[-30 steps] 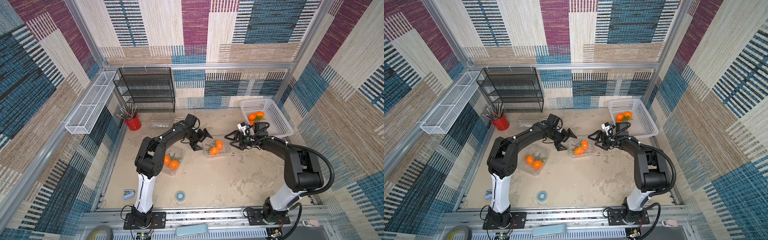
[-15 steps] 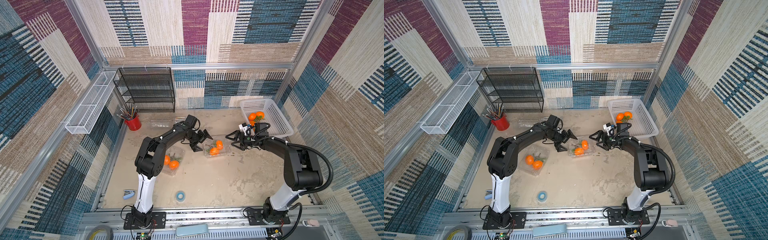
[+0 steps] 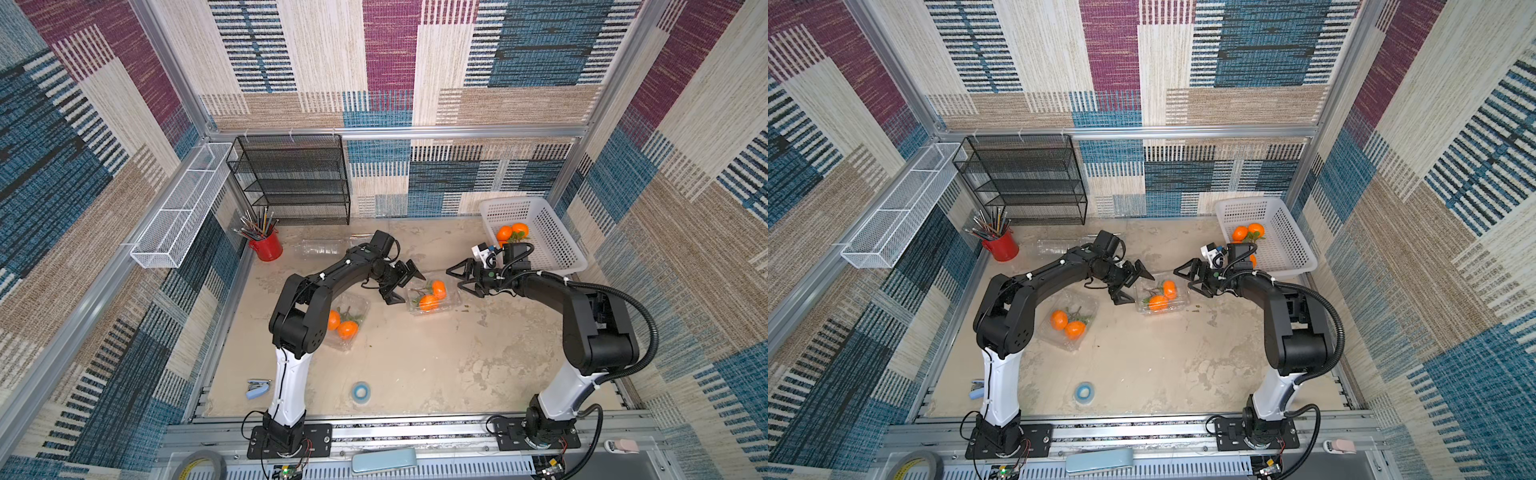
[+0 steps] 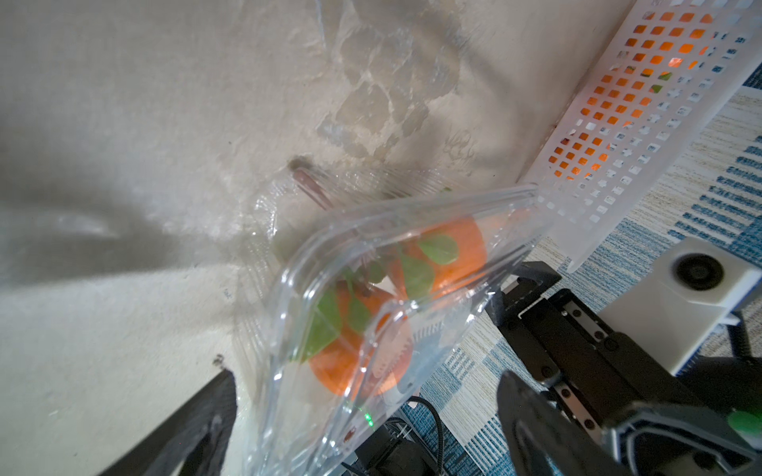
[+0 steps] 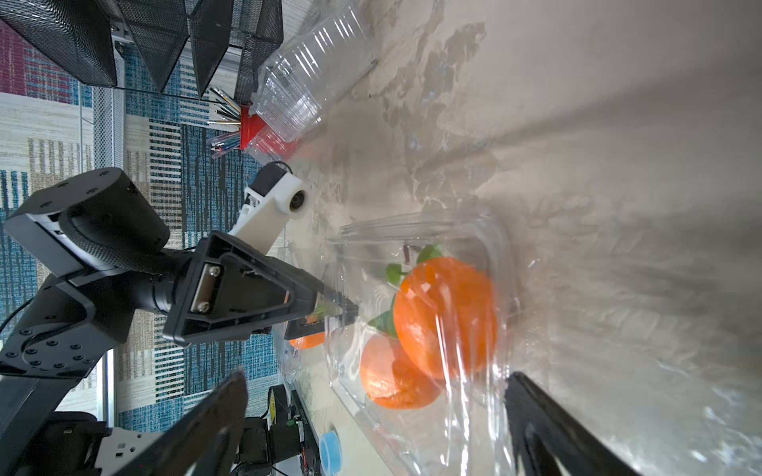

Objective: Take oranges out of containers
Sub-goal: Open the packing box at the center of the board.

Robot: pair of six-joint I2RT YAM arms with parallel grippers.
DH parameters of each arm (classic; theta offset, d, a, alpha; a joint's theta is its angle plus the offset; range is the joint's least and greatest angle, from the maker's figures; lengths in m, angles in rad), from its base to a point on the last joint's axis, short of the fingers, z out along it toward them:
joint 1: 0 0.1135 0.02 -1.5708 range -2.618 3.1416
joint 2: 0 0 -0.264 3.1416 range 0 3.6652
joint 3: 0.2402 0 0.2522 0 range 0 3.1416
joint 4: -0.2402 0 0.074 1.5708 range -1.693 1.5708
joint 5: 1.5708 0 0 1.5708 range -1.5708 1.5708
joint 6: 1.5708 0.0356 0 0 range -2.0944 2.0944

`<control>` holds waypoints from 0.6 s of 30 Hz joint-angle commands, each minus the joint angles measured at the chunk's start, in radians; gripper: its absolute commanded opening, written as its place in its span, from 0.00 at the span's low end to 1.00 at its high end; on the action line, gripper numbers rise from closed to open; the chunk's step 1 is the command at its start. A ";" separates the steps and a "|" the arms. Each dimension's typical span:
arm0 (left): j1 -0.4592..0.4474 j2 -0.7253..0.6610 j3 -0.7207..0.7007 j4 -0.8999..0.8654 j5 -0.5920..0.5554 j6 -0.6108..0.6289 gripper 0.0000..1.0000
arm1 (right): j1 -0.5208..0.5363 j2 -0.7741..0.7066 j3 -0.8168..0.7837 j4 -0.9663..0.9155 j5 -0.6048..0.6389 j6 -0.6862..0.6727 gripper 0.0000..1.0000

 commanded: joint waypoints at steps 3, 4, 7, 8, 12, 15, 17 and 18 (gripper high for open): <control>0.001 -0.004 -0.004 0.015 0.013 0.017 0.99 | 0.016 -0.005 0.005 0.040 -0.029 0.014 0.98; 0.001 -0.004 -0.004 0.016 0.013 0.016 0.99 | 0.019 -0.007 0.005 0.042 -0.031 0.016 0.98; 0.001 -0.003 -0.009 0.030 0.018 0.006 0.99 | 0.027 -0.015 0.000 0.048 -0.041 0.024 0.99; 0.001 -0.002 -0.015 0.040 0.021 -0.001 0.99 | 0.030 -0.019 -0.005 0.057 -0.047 0.030 0.98; 0.001 0.001 -0.032 0.082 0.032 -0.034 0.99 | 0.036 -0.043 -0.042 0.109 -0.078 0.069 0.98; 0.001 0.007 -0.028 0.089 0.034 -0.039 0.99 | 0.041 -0.059 -0.068 0.137 -0.097 0.094 0.99; 0.001 0.011 -0.018 0.087 0.034 -0.039 0.99 | 0.046 -0.069 -0.080 0.139 -0.103 0.096 0.98; 0.002 0.014 -0.013 0.086 0.034 -0.041 0.99 | 0.047 -0.073 -0.087 0.142 -0.109 0.098 0.98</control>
